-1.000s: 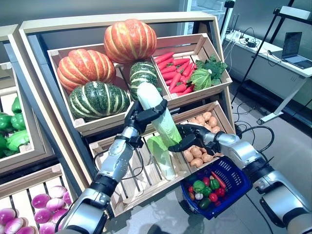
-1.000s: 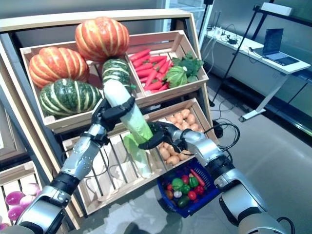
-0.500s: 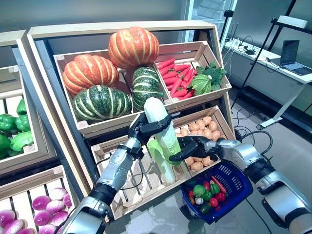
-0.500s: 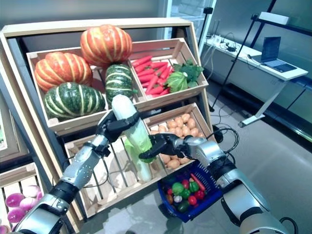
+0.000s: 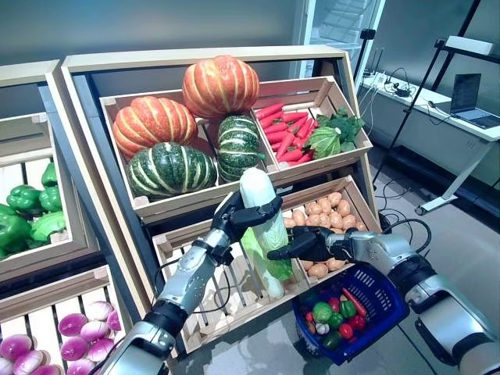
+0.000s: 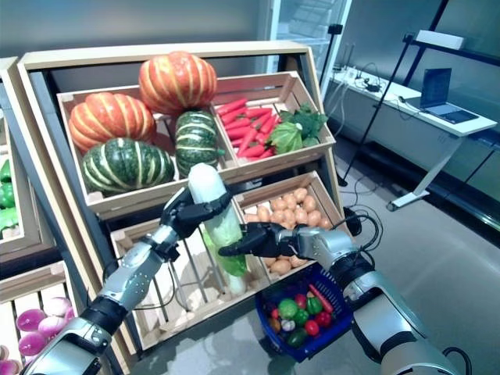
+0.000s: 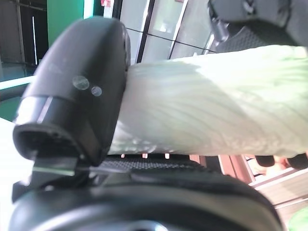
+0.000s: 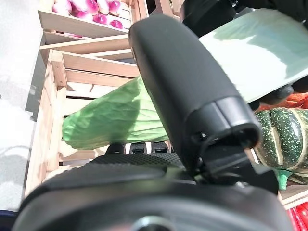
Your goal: Put vegetables into the basket
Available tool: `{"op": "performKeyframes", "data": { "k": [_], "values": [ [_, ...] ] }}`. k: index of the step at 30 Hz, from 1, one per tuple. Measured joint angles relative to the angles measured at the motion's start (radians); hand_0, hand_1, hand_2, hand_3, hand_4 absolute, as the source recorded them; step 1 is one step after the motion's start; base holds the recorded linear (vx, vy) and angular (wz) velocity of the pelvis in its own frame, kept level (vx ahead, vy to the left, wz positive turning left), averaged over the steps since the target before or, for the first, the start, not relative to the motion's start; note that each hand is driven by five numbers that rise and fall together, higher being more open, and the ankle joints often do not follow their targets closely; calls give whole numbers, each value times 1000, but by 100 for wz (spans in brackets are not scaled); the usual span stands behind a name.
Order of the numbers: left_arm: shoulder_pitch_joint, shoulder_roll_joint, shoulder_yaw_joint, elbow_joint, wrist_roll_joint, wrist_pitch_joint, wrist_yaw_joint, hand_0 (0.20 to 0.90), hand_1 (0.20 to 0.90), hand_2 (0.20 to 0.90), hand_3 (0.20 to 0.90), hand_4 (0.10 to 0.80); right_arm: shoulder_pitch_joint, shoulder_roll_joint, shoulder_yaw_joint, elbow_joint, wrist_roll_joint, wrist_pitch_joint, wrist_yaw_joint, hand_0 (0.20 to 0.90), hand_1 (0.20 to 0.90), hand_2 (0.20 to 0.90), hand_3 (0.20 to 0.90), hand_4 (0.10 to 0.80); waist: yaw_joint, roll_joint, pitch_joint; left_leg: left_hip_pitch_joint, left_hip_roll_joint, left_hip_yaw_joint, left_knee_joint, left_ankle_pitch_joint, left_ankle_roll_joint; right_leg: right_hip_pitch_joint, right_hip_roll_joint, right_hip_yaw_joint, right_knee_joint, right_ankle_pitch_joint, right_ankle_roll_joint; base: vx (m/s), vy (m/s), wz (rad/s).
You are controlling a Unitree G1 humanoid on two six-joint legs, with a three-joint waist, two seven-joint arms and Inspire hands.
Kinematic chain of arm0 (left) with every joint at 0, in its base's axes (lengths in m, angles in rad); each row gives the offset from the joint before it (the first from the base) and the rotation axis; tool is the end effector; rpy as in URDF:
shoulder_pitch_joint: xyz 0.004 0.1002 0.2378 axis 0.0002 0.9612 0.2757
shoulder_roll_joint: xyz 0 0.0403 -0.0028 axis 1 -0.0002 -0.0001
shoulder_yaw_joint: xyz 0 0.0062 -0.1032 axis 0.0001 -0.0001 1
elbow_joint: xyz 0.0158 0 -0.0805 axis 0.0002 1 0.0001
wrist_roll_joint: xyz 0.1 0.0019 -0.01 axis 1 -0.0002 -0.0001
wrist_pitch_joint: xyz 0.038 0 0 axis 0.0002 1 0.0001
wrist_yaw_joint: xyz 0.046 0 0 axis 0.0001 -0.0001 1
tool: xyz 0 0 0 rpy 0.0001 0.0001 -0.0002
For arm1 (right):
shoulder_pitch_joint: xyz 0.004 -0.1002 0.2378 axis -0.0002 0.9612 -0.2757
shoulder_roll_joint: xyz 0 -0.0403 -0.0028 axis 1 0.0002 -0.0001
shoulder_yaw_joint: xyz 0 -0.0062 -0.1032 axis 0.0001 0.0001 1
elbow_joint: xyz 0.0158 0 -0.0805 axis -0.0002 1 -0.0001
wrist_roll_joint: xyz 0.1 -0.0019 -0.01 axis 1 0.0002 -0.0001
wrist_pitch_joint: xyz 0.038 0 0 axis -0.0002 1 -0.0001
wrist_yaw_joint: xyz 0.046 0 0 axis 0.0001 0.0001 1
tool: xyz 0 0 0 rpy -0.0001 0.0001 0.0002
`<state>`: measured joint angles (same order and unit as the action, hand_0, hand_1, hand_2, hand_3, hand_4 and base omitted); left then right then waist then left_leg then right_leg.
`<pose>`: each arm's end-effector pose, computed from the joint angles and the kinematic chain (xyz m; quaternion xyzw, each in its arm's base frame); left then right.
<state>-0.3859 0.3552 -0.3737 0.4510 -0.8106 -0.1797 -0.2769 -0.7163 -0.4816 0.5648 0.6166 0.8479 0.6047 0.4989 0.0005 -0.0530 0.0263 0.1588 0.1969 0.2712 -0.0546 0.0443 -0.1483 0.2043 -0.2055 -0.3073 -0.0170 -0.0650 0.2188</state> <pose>0.2680 0.1616 0.0476 -0.1633 0.0030 -0.2324 0.9588 0.3065 -0.1644 0.0717 0.0751 0.3510 0.3695 0.8571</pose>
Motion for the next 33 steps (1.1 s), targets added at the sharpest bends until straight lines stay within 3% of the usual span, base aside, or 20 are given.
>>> {"op": "performKeyframes", "data": {
  "k": [12, 13, 14, 21, 28, 33],
  "values": [
    [0, -1, -3, 1, -50, 15, 1, 300, 300, 300, 300, 400, 11, 29, 9, 10, 25, -7, -22, 300, 300, 300, 300, 400, -1, 4, -22, 0, -5, -15, -18, 21, 4, -1, 0, 15, 0, 1, 2, 0, 4, 2],
    [0, -1, -2, 1, -49, 15, 2, 509, 509, 509, 509, 540, 15, 32, 9, 10, 24, -17, -29, 300, 300, 300, 300, 400, -3, 4, -22, 0, -5, -15, -18, 21, 4, -1, 0, 24, 0, 1, 2, 0, 0, 0],
    [0, 0, 0, 1, -49, 20, 4, 900, 900, 900, 900, 800, 19, 37, 9, 10, 24, -24, -39, 300, 300, 300, 300, 400, -6, 4, -23, 0, -6, -15, -18, 22, 4, -1, 0, 25, 0, 1, 2, 0, 0, 0],
    [-1, -11, 9, -4, -39, 38, 12, 900, 900, 900, 900, 800, 37, 33, 9, 10, 24, -56, -71, 300, 300, 300, 300, 400, -18, 1, -26, 0, -6, -5, -24, 26, 4, -11, 0, 39, -1, 3, 4, -4, -1, -3],
    [-3, 40, 3, -10, 127, 39, 42, 900, 900, 900, 900, 800, 62, 25, -6, 10, 23, -91, -81, 300, 300, 300, 300, 400, -40, 0, -27, 0, -7, 12, -29, 26, 4, -27, 0, 60, -2, 6, 4, -13, 2, -6],
    [-61, 71, -21, -23, 271, 32, 99, 900, 900, 900, 900, 800, 102, 18, -46, 11, 22, -180, -80, 300, 300, 300, 300, 400, -42, 1, -26, -1, -8, 27, -33, 26, 4, -36, 0, 77, -14, 18, 7, -13, -1, -9]
  ]
}}
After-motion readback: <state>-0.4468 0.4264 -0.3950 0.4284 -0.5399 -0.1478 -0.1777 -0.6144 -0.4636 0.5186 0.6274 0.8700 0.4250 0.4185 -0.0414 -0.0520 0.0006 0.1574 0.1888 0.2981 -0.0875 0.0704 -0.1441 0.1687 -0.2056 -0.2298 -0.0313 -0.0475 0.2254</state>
